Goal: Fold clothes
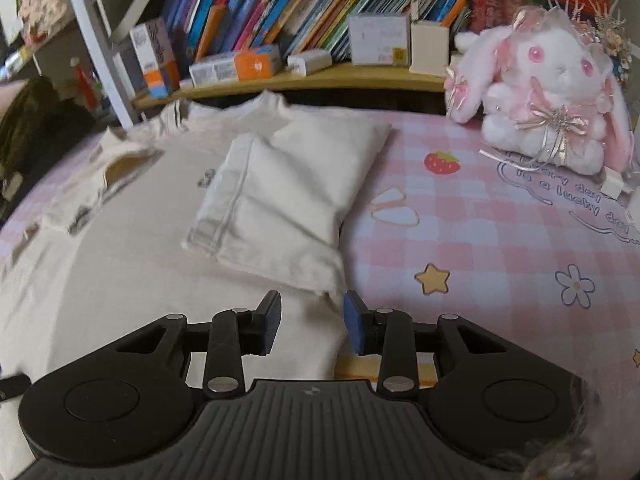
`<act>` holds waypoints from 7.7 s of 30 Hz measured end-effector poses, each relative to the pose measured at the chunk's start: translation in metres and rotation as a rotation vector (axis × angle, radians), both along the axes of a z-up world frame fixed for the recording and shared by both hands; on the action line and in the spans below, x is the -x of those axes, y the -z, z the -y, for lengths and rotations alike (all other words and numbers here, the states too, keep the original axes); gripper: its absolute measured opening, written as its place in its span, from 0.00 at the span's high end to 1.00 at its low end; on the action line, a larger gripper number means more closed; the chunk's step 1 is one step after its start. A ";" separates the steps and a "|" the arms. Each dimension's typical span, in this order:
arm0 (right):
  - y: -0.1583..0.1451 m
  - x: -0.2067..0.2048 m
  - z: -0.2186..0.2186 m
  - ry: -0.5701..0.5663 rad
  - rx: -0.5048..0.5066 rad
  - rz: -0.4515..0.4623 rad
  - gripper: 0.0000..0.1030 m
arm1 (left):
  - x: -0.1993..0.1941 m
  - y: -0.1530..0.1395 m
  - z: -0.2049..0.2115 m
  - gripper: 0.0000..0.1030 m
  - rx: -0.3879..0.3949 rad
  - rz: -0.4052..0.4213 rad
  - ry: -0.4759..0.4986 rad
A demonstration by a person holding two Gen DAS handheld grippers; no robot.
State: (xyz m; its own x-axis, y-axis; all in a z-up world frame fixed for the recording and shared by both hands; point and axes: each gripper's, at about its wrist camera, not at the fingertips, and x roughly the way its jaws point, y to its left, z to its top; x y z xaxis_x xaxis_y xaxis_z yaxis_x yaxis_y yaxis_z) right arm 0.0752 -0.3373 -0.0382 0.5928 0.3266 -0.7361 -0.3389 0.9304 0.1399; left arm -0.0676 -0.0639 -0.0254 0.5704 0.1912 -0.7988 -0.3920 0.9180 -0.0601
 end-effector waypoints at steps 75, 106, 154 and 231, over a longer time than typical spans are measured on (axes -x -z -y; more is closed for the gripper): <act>0.010 0.295 -0.057 0.515 0.060 0.007 0.28 | 0.164 0.016 -0.230 0.63 0.058 0.133 0.228; 0.025 0.279 0.039 0.459 -0.248 -0.280 0.49 | 0.163 0.044 -0.273 0.64 0.491 0.063 0.233; 0.009 0.330 0.067 0.380 -0.366 -0.471 0.95 | 0.205 0.047 -0.291 0.98 0.675 -0.123 0.325; 0.006 -0.047 -0.004 0.466 -0.394 -0.093 0.53 | -0.136 -0.034 -0.210 0.60 0.285 0.264 0.151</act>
